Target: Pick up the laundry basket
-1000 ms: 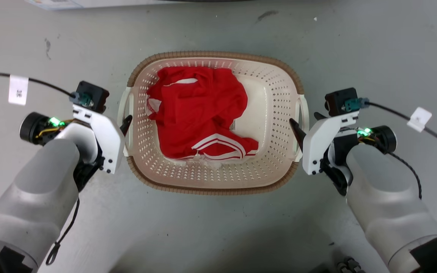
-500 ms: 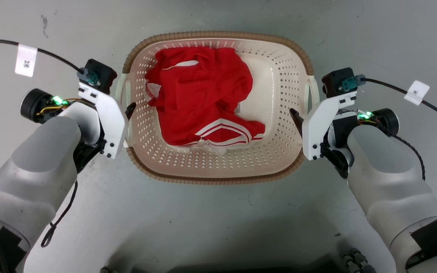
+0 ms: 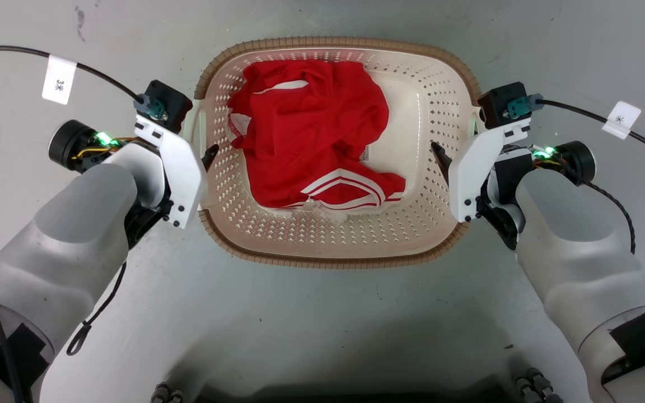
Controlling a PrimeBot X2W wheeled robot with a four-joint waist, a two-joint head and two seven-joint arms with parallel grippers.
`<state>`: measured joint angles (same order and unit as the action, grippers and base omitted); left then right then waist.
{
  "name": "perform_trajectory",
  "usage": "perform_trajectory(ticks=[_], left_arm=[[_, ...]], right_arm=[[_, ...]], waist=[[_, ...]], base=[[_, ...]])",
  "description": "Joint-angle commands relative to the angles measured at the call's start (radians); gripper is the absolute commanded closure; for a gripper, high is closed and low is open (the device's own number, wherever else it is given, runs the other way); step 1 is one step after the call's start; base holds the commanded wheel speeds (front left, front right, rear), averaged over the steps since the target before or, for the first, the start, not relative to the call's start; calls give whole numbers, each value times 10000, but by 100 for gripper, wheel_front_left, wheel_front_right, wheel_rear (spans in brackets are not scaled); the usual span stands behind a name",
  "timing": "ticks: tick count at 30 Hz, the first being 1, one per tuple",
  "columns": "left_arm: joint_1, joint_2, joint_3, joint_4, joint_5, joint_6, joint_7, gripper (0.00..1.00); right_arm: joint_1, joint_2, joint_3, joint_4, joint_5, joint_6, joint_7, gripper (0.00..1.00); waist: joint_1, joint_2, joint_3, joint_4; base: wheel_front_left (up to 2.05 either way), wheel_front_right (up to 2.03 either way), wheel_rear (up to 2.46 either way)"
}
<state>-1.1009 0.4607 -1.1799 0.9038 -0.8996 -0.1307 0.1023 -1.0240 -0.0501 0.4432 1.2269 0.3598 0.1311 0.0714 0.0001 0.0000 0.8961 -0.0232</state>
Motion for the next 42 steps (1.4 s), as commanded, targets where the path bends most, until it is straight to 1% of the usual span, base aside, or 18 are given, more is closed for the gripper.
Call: perform_trajectory(ticks=[1, 4, 5, 6, 14, 20, 25, 31, 33, 34, 39, 42], left_arm=[[-183, -32, -143, 43, -146, 10, -90, 0], [-173, -62, -373, 18, -418, 10, -17, 0], [-181, -56, -432, -20, -503, 10, -2, 84], [-192, -51, -495, -64, -601, 10, 30, 100], [-203, 16, -820, -146, -1056, 10, 28, 100], [-25, 10, -912, -171, -1434, 10, 37, 100], [384, 56, -964, -373, -1743, 10, 820, 100], [934, 409, -993, -1203, -2489, -3, 2062, 100], [1061, 558, -996, -1470, -2645, -6, 2500, 100], [1061, 558, -996, -1470, -2645, -6, 2500, 100], [1460, 857, -994, -1953, -2924, -6, 3430, 100], [1724, 938, -1000, -2176, -3160, -9, 3885, 100]], right_arm=[[-152, -2, -33, 43, -67, -7, -2, 0], [-129, -2, -60, 77, -68, -7, 62, 0], [-120, -2, -91, 97, -32, -7, 69, 63], [-122, -2, -83, 102, -56, -7, 62, 100], [-122, -11, -172, 214, -230, 10, 18, 100], [131, -13, -89, 312, -332, 10, 464, 100], [508, -18, 388, 194, -167, 10, 1812, 100], [722, -19, 735, 59, 128, 10, 3332, 100], [818, -21, 809, 5, 318, 10, 3828, 100], [818, -21, 809, 5, 318, 10, 3828, 100], [1181, -22, 1206, -268, 772, 10, 5051, 100], [1385, -24, 1421, -431, 1065, 10, 5624, 100]], waist=[[-1, 0, 21, 36], [-1, 0, 33, 65], [-1, 0, 38, 75], [-1, 0, 41, 84], [-1, 0, -83, 99], [-1, 0, -689, 103], [-1, 0, -1603, 104], [-1, 0, -2767, 109], [-1, 0, -3206, 117], [-1, 0, -3206, 117], [-1, 0, -4337, 48], [-1, 0, -4958, 6]], base=[[0, 0, 0], [0, 0, 0], [0, 0, 0], [0, 0, 0], [0, 0, 0], [0, 0, 0], [0, 0, 0], [0, 0, 0], [0, 0, 0], [0, 0, 0], [0, 0, 0], [0, 0, 0]])
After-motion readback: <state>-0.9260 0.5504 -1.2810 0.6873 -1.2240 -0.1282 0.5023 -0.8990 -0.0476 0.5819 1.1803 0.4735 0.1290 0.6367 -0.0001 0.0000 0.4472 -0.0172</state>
